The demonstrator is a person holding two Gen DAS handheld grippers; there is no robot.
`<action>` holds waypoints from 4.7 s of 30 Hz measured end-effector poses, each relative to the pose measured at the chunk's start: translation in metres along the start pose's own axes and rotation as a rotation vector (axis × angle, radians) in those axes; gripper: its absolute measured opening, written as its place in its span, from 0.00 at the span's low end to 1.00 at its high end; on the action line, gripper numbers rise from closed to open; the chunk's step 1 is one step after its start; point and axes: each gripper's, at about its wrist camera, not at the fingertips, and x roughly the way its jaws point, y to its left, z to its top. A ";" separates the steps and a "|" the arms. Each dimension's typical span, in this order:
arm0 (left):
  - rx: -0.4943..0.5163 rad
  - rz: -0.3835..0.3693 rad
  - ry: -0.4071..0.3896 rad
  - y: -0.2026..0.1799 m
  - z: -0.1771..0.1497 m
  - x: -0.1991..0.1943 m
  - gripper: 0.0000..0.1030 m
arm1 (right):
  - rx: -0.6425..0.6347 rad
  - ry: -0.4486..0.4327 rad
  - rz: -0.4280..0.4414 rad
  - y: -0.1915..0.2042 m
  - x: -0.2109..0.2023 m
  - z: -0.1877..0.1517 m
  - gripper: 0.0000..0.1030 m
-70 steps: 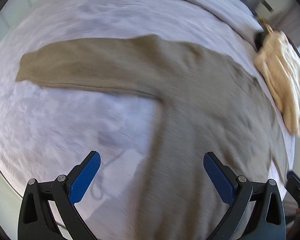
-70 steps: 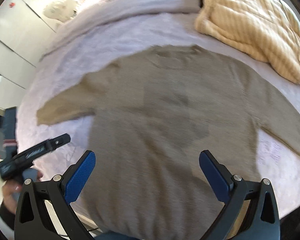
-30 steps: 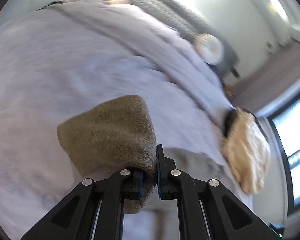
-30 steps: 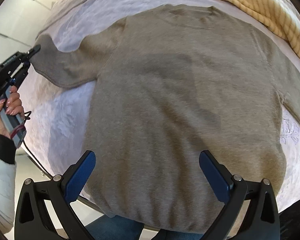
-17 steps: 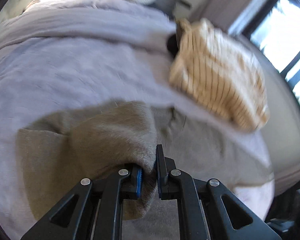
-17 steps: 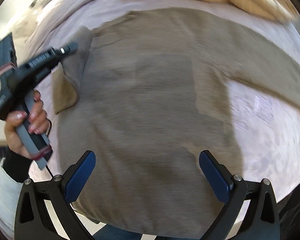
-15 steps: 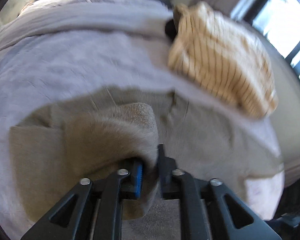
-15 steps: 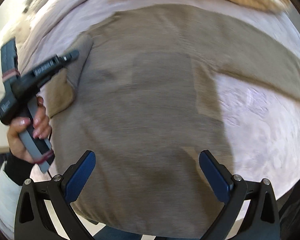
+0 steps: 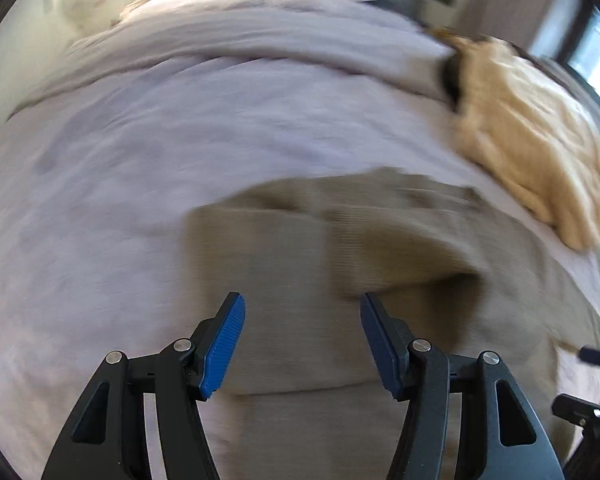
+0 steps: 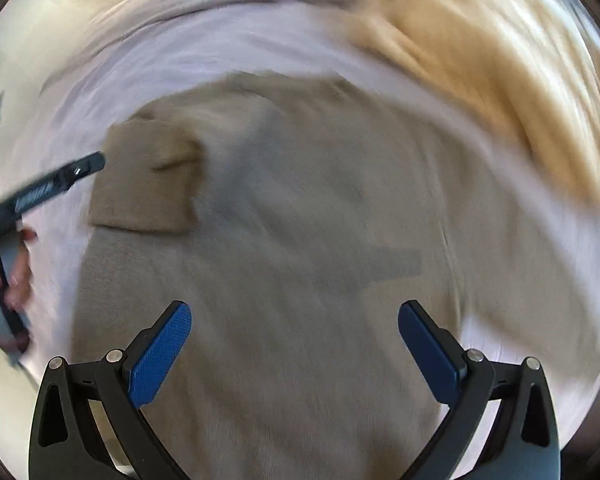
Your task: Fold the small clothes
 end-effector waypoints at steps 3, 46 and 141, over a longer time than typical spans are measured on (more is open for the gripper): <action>-0.074 0.045 0.048 0.034 0.003 0.020 0.60 | -0.157 -0.080 -0.098 0.031 0.016 0.032 1.00; -0.121 0.018 0.131 0.069 0.038 0.071 0.10 | 0.944 -0.022 0.465 -0.169 0.087 -0.056 0.08; 0.289 -0.005 0.403 -0.225 -0.079 -0.028 1.00 | 1.436 -0.103 0.386 -0.321 -0.032 -0.297 1.00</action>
